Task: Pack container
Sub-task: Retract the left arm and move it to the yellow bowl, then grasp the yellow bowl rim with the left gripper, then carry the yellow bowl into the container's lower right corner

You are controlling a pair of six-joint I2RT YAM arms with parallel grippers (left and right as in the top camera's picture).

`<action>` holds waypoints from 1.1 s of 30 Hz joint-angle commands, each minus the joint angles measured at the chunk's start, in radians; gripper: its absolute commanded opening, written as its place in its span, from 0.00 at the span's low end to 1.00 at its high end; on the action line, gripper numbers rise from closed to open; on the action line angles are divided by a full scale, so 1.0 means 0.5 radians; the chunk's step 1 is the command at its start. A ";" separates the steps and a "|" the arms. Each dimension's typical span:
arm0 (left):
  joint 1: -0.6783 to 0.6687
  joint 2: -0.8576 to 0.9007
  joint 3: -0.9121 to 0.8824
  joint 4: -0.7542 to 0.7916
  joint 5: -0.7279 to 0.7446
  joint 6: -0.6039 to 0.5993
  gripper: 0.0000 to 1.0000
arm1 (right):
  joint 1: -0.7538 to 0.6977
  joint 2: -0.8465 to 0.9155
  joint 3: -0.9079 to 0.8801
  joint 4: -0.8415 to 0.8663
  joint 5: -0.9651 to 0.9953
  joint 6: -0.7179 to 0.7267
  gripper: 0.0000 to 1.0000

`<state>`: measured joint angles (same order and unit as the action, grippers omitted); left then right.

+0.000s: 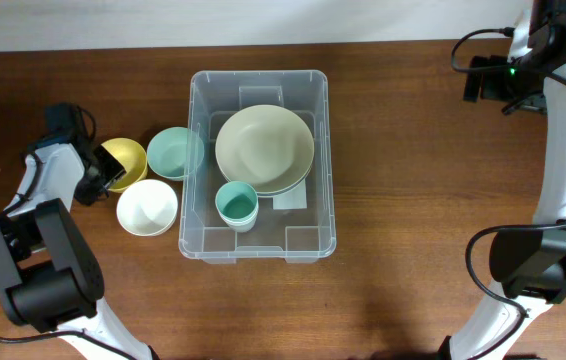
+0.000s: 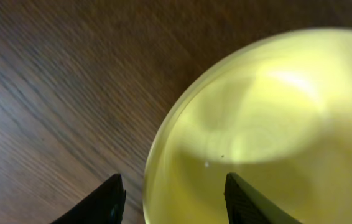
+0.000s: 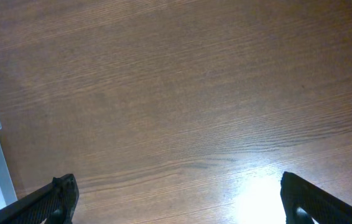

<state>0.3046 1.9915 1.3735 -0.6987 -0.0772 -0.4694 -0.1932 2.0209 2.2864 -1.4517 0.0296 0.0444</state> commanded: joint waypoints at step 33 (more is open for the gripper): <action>-0.201 -0.723 0.587 -0.381 0.238 0.166 0.01 | -0.008 -0.005 -0.007 0.001 0.011 -0.005 0.99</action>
<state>0.2985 1.7359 1.6344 -0.8612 -0.0292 -0.4408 -0.1932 2.0209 2.2864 -1.4521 0.0299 0.0441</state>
